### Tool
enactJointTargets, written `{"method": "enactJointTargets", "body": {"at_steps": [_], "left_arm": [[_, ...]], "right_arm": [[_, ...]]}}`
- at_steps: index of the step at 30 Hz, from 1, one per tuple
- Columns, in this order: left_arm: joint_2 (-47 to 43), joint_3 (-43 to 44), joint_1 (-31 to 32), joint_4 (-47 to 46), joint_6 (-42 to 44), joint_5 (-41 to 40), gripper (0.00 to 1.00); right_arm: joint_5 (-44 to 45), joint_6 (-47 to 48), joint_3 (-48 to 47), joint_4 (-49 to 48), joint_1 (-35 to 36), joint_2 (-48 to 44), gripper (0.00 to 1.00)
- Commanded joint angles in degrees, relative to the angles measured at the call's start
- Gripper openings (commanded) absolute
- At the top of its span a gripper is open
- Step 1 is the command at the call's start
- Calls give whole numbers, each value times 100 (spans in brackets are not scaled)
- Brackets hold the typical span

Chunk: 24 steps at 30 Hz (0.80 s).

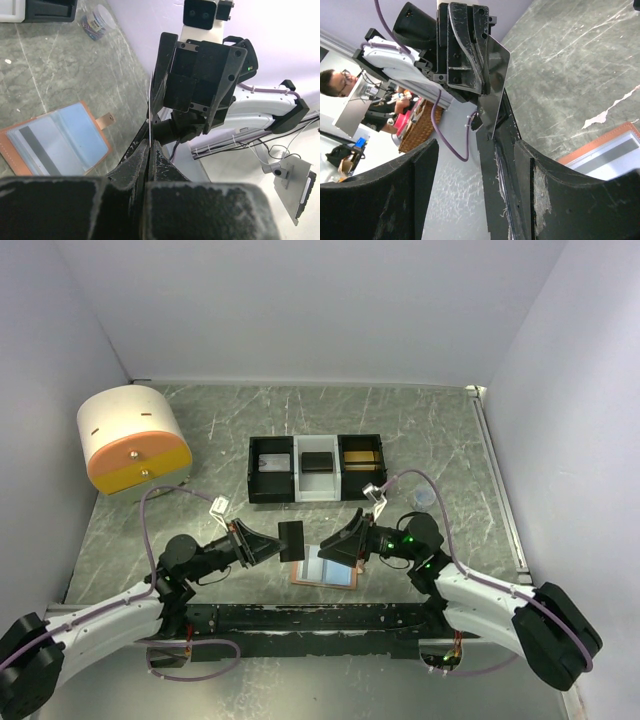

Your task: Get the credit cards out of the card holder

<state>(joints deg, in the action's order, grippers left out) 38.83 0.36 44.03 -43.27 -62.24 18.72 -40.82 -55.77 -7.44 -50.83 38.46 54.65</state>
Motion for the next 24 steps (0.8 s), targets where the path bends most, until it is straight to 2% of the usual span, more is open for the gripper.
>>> {"method": "enactJointTargets", "body": {"at_steps": [1,9,15,20,24], "left_arm": [[75,-262,-39,-665,-103,200,7],[-69,-232,-35,-497,-98,225,7],[-44,-219,-35,-550,-110,270,7],[130,-205,-35,-741,-175,298,7],[145,-255,-35,-815,-224,279,7]], "right_arm": [[163,207,-144,174,54,-140,63],[298,183,-301,252,104,20,61],[373,226,-833,173,419,739,60],[383,270,-1054,-108,742,1162,54],[399,234,-1014,-160,769,1251,42]]}}
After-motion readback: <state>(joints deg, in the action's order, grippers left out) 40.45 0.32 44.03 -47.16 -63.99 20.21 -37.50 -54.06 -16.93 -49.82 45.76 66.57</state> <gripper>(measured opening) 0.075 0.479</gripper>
